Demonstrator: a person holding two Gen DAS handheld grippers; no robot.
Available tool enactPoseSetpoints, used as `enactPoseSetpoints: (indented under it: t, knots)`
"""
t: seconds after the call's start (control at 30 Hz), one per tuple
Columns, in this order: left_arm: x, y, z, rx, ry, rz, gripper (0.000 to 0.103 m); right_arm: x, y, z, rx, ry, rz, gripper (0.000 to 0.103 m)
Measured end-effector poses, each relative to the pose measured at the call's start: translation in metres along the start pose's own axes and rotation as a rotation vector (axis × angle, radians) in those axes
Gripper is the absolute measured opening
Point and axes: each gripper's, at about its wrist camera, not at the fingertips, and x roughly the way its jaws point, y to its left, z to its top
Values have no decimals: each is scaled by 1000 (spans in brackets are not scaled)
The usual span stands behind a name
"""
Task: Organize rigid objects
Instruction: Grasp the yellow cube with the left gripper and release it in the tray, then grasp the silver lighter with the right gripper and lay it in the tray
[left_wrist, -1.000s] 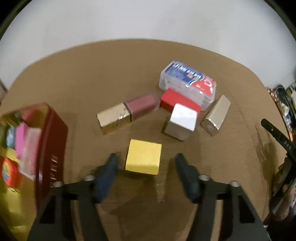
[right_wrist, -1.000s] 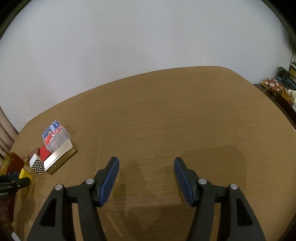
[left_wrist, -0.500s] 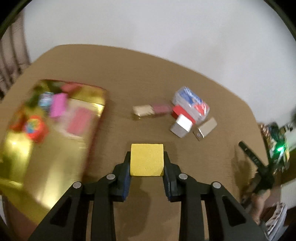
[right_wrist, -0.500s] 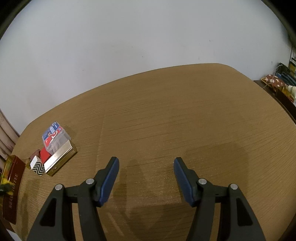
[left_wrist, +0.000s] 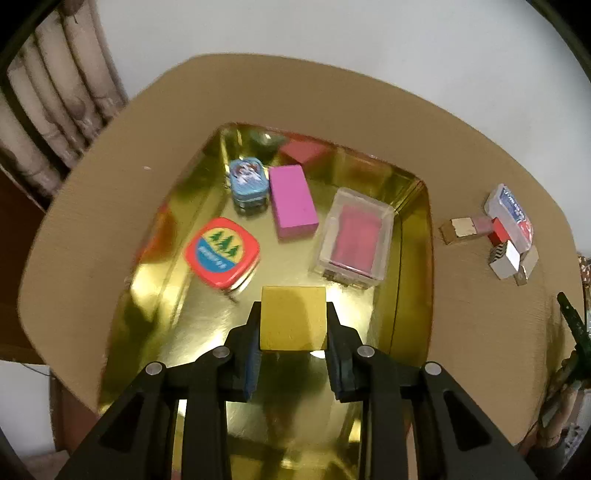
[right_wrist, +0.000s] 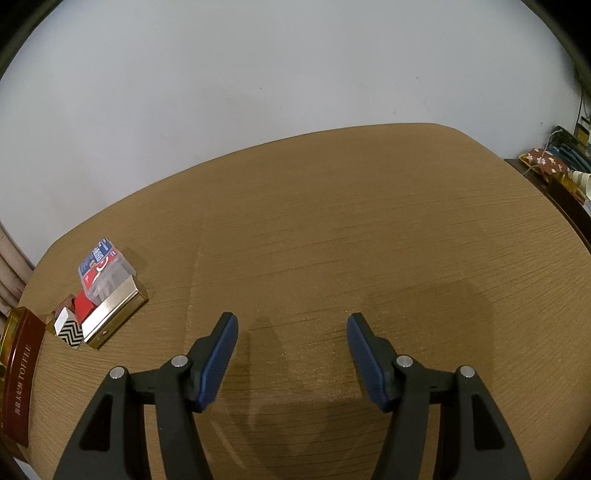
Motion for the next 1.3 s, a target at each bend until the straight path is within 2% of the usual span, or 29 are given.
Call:
enactPoseSetpoints:
  t: [0.13, 0.53, 0.63, 0.67, 0.73, 0.83, 0.9, 0.97, 1.0, 1.17, 1.23, 1.3]
  knots:
    - [19, 1, 9, -7, 28, 31, 26, 2, 0, 0, -1, 2, -2, 63]
    - [35, 7, 34, 15, 6, 113, 28, 2, 1, 0, -2, 2, -4, 63]
    - [24, 7, 32, 9, -23, 87, 37, 2, 1, 0, -1, 2, -3, 63]
    - [16, 10, 28, 6, -35, 82, 45, 2, 0, -2, 0, 2, -2, 63]
    - [-6, 11, 22, -13, -92, 81, 50, 3, 0, -2, 0, 1, -2, 64]
    - [-46, 7, 3, -28, -193, 54, 58, 3, -1, -1, -1, 2, -2, 64]
    - [-77, -5, -22, -24, -267, 34, 70, 3, -2, -1, -4, 1, -2, 64]
    - [-93, -17, -44, -23, -305, 12, 79, 2, 1, -2, -17, 2, 9, 64]
    - [-102, -25, -60, -16, -316, -8, 79, 3, 3, -2, -33, 6, 31, 64]
    - [-106, -53, -122, 29, -304, -63, 80, -3, 31, -6, -158, 84, 176, 64]
    - [-101, -64, -143, 55, -276, -66, 80, -7, 44, -8, -157, 143, 257, 64]
    - [-93, -71, -157, 78, -253, -62, 80, -5, 59, -9, -84, 238, 320, 64]
